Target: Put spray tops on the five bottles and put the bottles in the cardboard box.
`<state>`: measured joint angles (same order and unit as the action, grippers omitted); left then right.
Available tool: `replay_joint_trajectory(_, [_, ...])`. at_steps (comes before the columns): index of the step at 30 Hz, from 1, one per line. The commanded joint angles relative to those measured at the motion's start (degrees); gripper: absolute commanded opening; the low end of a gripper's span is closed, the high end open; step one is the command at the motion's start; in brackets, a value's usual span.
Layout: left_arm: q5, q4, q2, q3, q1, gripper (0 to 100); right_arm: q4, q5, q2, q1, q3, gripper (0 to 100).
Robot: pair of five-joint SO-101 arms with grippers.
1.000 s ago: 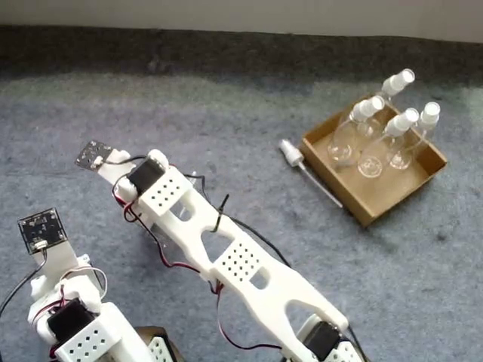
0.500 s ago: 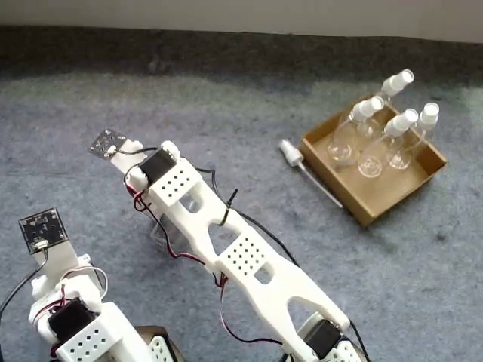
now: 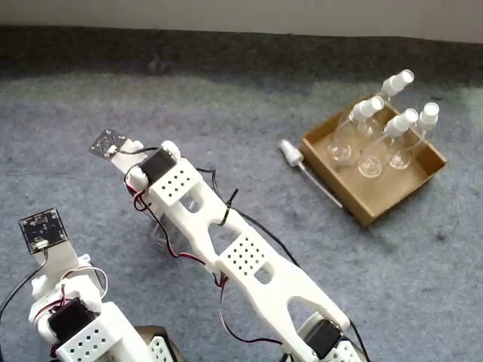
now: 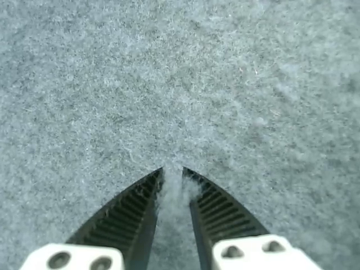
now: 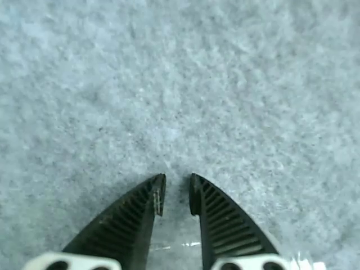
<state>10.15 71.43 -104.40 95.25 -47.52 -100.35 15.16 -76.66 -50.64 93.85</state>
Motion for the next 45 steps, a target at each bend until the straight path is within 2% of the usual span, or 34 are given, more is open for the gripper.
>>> replay_joint_trajectory(1, [0.44,-1.05,-0.57,-1.36,1.01,0,-1.01,-0.53,2.77,1.89,7.96,6.3])
replay_joint_trajectory(30, [0.44,-1.14,-0.57,0.13,1.1,0,-1.1,-0.53,2.86,4.53,7.96,6.3])
replay_joint_trajectory(36, [0.44,-0.88,-0.57,0.4,4.09,0,-1.19,-0.26,2.86,4.53,7.96,6.3])
replay_joint_trajectory(45, [0.44,-0.79,-0.57,0.4,4.18,0,-1.19,-0.18,8.92,4.35,7.78,6.3])
